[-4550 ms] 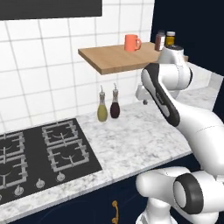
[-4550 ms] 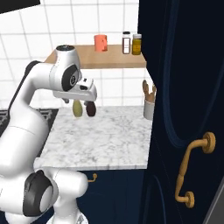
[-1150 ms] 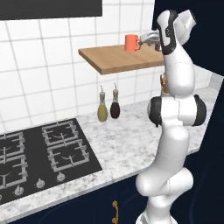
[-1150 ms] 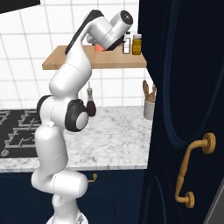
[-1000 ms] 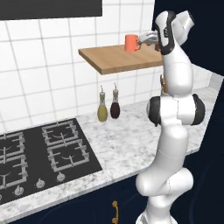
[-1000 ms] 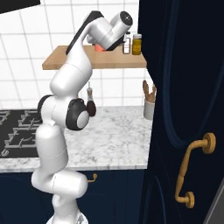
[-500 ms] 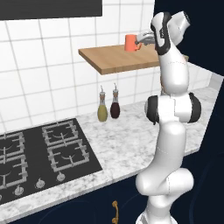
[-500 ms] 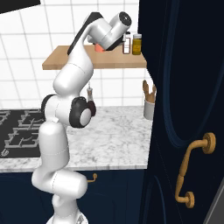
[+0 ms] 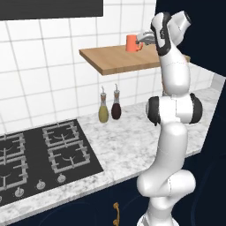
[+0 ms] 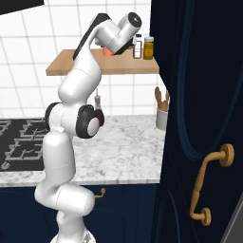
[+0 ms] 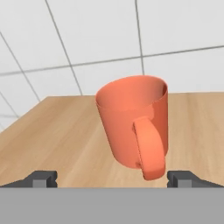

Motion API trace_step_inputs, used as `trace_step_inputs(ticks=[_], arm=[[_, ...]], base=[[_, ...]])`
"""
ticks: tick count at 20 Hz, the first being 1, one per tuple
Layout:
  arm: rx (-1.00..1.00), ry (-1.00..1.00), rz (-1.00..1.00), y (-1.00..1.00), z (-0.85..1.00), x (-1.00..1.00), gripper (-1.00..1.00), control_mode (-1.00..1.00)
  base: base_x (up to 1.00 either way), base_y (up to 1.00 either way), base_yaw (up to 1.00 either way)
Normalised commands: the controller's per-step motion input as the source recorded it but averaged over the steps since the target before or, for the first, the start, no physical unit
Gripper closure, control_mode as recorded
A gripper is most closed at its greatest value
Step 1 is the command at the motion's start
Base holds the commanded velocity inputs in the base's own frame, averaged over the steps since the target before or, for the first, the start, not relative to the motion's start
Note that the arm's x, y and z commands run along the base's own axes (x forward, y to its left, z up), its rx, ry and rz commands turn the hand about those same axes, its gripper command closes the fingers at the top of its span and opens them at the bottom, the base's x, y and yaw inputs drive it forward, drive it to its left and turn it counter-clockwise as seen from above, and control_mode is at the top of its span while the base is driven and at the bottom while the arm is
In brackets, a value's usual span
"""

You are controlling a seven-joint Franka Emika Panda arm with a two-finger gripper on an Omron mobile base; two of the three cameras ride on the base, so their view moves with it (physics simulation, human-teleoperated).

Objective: Gather all objects into one cabinet and sort the glasses and bowls to opposite sides.

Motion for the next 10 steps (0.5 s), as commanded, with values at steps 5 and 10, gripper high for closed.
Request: trace_step_inputs(ticks=[5, 10], arm=[[0.0, 0.0, 0.0, -0.23, -0.23, 0.17, -1.0, -1.0], [0.0, 0.0, 0.0, -0.34, -0.24, 0.2, -1.0, -1.0]], base=[[0.0, 0.0, 0.0], [0.0, 0.0, 0.0]])
